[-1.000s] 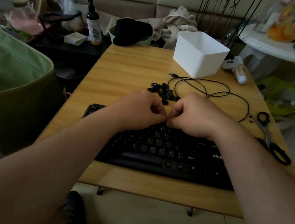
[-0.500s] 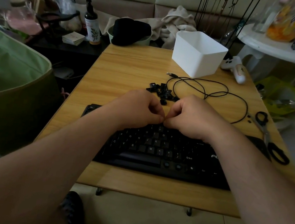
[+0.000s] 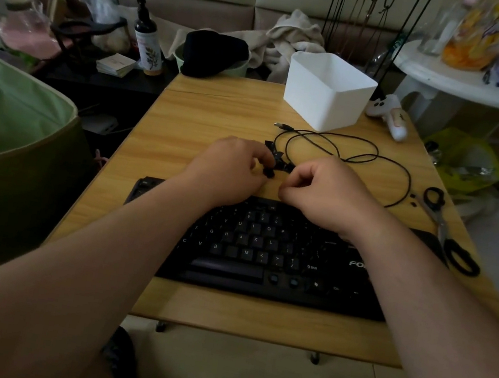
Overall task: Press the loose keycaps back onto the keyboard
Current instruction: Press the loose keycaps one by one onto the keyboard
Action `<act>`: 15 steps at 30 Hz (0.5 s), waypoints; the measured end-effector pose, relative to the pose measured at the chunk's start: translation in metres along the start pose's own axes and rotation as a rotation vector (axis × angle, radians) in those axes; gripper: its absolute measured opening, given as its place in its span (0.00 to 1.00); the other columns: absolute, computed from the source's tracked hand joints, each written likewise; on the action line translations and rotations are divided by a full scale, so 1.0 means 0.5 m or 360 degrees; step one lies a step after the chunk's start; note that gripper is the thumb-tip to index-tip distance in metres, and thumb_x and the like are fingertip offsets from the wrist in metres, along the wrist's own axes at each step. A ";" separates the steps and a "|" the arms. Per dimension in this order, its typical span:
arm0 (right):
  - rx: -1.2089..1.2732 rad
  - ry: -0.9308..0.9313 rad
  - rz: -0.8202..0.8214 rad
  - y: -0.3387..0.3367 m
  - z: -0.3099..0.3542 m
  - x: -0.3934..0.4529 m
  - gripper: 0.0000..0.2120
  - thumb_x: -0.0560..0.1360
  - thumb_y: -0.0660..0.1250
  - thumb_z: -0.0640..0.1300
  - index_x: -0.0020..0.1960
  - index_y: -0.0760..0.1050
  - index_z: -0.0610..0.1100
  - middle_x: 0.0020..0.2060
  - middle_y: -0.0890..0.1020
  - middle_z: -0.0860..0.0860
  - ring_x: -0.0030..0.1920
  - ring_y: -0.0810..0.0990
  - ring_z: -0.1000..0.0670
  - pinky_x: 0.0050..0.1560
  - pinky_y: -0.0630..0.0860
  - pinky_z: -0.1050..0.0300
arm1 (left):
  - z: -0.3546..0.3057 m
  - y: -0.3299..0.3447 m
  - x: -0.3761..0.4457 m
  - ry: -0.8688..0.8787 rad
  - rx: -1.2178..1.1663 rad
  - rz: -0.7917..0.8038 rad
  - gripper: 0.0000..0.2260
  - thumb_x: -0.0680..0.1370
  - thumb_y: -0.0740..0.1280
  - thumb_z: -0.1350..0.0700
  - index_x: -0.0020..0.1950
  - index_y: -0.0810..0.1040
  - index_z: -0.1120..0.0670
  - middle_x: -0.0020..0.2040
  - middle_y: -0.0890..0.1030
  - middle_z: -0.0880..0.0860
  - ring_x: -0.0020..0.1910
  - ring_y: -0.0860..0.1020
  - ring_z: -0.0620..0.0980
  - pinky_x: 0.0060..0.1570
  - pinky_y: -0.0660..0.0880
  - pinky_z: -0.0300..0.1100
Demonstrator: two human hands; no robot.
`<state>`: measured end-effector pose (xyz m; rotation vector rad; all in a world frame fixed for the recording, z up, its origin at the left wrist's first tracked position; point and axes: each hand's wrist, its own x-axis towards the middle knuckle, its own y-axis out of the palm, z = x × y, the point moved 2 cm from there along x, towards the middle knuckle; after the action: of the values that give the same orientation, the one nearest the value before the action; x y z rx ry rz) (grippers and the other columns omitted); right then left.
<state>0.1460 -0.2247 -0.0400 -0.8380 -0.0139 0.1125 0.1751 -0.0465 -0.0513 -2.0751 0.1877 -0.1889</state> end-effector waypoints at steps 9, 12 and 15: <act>0.0007 -0.0036 -0.0190 -0.019 -0.023 -0.006 0.06 0.74 0.75 0.47 0.38 0.84 0.53 0.32 0.82 0.60 0.34 0.78 0.60 0.34 0.70 0.63 | -0.017 0.014 0.024 0.0101 0.0361 0.0046 0.12 0.80 0.67 0.50 0.62 0.82 0.42 0.59 0.83 0.48 0.56 0.80 0.51 0.56 0.82 0.53; -0.0001 -0.0109 -0.0237 -0.024 -0.029 -0.007 0.05 0.76 0.74 0.48 0.41 0.83 0.54 0.35 0.82 0.59 0.37 0.78 0.60 0.36 0.70 0.63 | -0.019 0.003 0.019 0.0077 0.0237 0.0014 0.10 0.82 0.67 0.51 0.62 0.83 0.44 0.58 0.83 0.46 0.56 0.80 0.48 0.57 0.80 0.47; 0.0026 -0.0265 -0.0283 -0.025 -0.026 -0.011 0.08 0.76 0.75 0.47 0.53 0.84 0.58 0.41 0.83 0.59 0.40 0.78 0.60 0.40 0.71 0.65 | -0.028 -0.008 0.005 0.0045 -0.0332 -0.0005 0.08 0.82 0.69 0.53 0.58 0.85 0.46 0.47 0.84 0.43 0.43 0.79 0.36 0.46 0.75 0.34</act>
<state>0.1424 -0.2432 -0.0392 -0.8057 -0.2431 0.0144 0.1747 -0.0572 -0.0410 -2.2810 0.2293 -0.2079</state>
